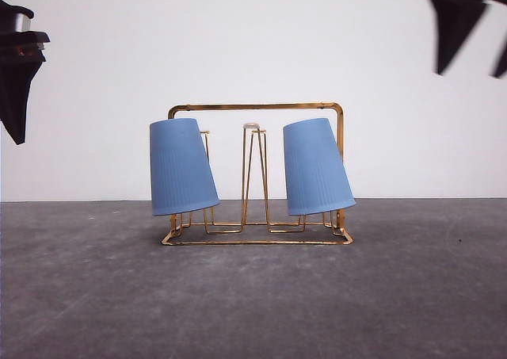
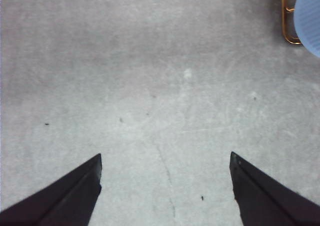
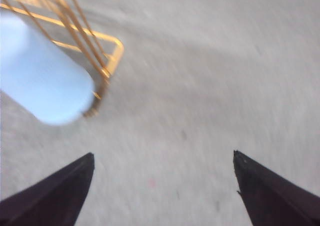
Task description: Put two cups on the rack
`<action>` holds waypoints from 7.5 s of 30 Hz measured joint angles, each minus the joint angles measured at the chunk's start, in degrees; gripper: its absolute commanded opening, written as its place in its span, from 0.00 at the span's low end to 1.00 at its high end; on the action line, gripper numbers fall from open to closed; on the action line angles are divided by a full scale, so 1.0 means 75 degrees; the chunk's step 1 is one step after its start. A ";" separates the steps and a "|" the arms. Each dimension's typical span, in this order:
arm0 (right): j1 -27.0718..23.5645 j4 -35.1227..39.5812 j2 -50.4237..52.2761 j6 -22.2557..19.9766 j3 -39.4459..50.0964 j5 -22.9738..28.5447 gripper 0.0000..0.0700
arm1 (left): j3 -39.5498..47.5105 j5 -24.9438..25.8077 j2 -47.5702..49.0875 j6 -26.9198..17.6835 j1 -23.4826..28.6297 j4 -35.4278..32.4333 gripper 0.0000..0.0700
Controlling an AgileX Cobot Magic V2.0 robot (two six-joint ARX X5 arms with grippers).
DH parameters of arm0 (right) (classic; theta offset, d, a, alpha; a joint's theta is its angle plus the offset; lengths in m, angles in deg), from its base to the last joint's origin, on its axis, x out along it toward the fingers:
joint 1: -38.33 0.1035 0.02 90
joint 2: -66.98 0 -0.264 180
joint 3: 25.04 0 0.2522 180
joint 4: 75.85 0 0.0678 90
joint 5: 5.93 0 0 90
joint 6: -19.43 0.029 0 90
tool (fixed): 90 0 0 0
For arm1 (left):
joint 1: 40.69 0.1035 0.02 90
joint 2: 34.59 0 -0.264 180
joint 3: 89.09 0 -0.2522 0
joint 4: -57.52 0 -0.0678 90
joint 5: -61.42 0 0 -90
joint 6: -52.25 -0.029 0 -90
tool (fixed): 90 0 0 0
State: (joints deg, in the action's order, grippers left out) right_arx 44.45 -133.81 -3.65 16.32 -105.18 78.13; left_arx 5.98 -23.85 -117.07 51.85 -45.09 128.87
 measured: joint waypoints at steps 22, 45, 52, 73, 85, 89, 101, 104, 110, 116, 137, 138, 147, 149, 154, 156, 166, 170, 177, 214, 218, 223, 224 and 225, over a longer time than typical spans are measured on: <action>-0.0485 0.0448 0.1199 0.0582 0.1586 -0.0407 0.03 | -0.0003 0.0120 0.0000 0.0001 -0.0052 -0.0096 0.01; -0.0488 0.1521 0.1201 0.0654 0.1586 -0.0407 0.03 | 0.0559 -0.0209 0.0866 -0.0305 0.0132 -0.0993 0.01; -0.0488 0.2107 0.1202 0.0657 0.1586 -0.0407 0.03 | 0.3491 -0.0232 0.3353 -0.0313 0.0362 -0.4474 0.00; -0.0488 0.3784 0.1199 0.0657 0.1586 -0.0407 0.03 | 0.9269 -0.0250 1.0165 -0.0015 0.0720 -0.6275 0.00; -0.0488 0.4554 0.1202 0.0657 0.1586 -0.0407 0.03 | 0.9279 -0.0277 1.0963 0.0113 0.0723 -0.6308 0.00; -0.0488 0.4672 0.1202 0.0657 0.1586 -0.0407 0.03 | 0.9279 -0.0277 1.0961 0.0200 0.0723 -0.6308 0.00; -0.0488 0.4675 0.1202 0.0657 0.1586 -0.0407 0.03 | 0.9279 -0.0277 1.0961 0.0204 0.0723 -0.6308 0.00; -0.0488 0.4675 0.1202 0.0657 0.1586 -0.0407 0.03 | 0.9279 -0.0277 1.0961 0.0204 0.0723 -0.6308 0.00; -0.0525 0.4537 0.1290 0.0493 0.1586 -0.0378 0.03 | 0.9279 -0.0277 1.0961 0.0204 0.0723 -0.6308 0.00; -0.0581 0.2936 0.2459 0.0236 0.1744 -0.0101 0.03 | 0.9279 -0.0277 1.0961 0.0204 0.0723 -0.6308 0.00; -0.0823 0.4608 0.8907 0.0185 0.8132 0.0625 0.03 | 0.9279 -0.0277 1.0961 0.0204 0.0723 -0.6308 0.00; -0.0823 0.4632 0.9047 0.0185 0.8250 0.0625 0.03 | 0.9279 -0.0277 1.0961 0.0207 0.0723 -0.6308 0.00; -0.0823 0.4588 0.9384 0.0180 0.8744 0.0630 0.03 | 0.9279 -0.0277 1.0961 0.0207 0.0723 -0.6308 0.00; -0.0823 0.4584 0.9385 0.0156 0.8744 0.0628 0.03 | 0.9279 -0.0280 1.0961 0.0207 0.0723 -0.6308 0.00; -0.0823 0.4584 0.9388 0.0133 0.8744 0.0625 0.03 | 0.9279 -0.0283 1.0961 0.0204 0.0723 -0.6308 0.00; -0.0823 0.4601 0.9385 0.0133 0.8744 0.0625 0.03 | 0.9279 -0.0283 1.0961 0.0207 0.0723 -0.6308 0.00; -0.0823 0.4616 0.9385 0.0133 0.8744 0.0625 0.03 | 0.9279 -0.0283 1.0961 0.0207 0.0723 -0.6308 0.00; -0.0823 0.4616 0.9385 0.0133 0.8744 0.0625 0.03 | 0.9279 -0.0283 1.0961 0.0207 0.0723 -0.6308 0.00; -0.0823 0.4616 0.9388 0.0133 0.8744 0.0625 0.03 | 0.9279 -0.0283 1.0961 0.0207 0.0723 -0.6308 0.00; -0.0823 0.4616 0.9385 0.0133 0.8744 0.0625 0.03 | 0.9279 -0.0283 1.0961 0.0207 0.0723 -0.6308 0.00; -0.0823 0.4616 0.9385 0.0133 0.8744 0.0625 0.03 | 0.9279 -0.0283 1.0961 0.0207 0.0723 -0.6308 0.01; -0.0823 0.4616 0.9388 0.0133 0.8744 0.0625 0.03 | 0.9279 -0.0283 1.0961 0.0204 0.0723 -0.6308 0.01; -0.0823 0.4616 0.9385 0.0133 0.8744 0.0625 0.03 | 0.9279 -0.0283 1.0961 0.0207 0.0723 -0.6308 0.00; -0.0823 0.4616 0.9385 0.0133 0.8744 0.0625 0.03 | 0.9279 -0.0283 1.0961 0.0207 0.0723 -0.6308 0.00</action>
State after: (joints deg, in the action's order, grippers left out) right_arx 38.27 -99.19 66.73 17.32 -39.60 82.82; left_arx 75.57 -25.97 -34.87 53.40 -39.67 81.56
